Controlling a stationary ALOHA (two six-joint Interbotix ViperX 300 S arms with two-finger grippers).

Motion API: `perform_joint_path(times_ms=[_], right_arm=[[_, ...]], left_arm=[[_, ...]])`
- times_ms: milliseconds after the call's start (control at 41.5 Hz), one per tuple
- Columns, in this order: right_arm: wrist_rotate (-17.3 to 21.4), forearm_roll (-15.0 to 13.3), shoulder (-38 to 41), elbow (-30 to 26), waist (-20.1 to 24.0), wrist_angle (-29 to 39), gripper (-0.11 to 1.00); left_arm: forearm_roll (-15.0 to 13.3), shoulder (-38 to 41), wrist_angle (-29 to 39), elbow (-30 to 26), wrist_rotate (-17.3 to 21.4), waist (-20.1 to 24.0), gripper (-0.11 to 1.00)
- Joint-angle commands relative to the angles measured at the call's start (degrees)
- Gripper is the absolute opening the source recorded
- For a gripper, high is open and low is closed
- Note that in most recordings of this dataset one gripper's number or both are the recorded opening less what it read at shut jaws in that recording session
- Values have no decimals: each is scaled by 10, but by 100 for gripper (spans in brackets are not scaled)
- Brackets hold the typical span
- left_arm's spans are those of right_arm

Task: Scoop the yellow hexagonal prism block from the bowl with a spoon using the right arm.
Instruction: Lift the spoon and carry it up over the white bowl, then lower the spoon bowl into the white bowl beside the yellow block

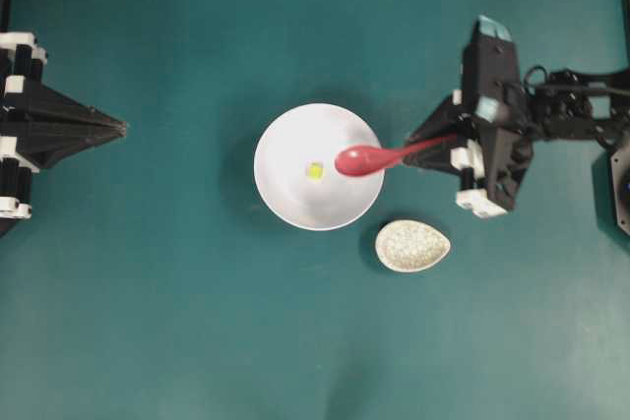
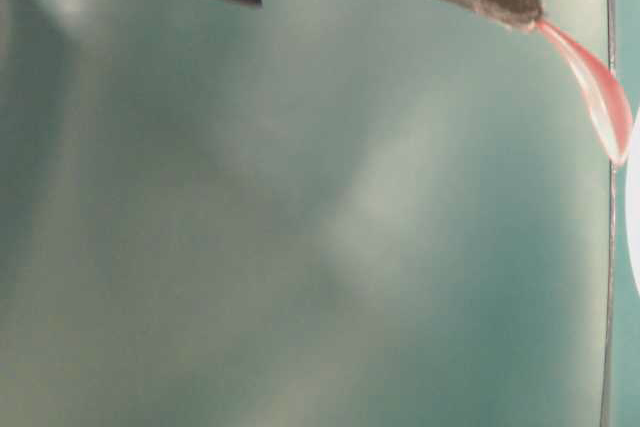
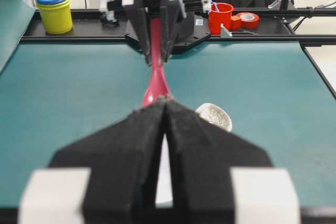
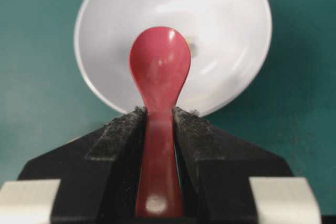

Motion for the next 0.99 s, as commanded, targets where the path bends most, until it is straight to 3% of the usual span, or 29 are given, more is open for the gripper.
perform_joint_path(times_ms=[0, 314, 483, 965], right_arm=[[0, -5, 16, -33, -8, 22, 25], [4, -35, 106, -127, -27, 151, 25], [5, -47, 140, -165, -27, 186, 25], [6, -48, 164, -169, -27, 198, 25]], left_arm=[[2, 5, -5, -14, 1, 1, 0], [2, 5, -7, -15, 0, 0, 0], [2, 4, -7, -14, 0, 1, 0], [2, 5, -7, -15, 0, 1, 0]])
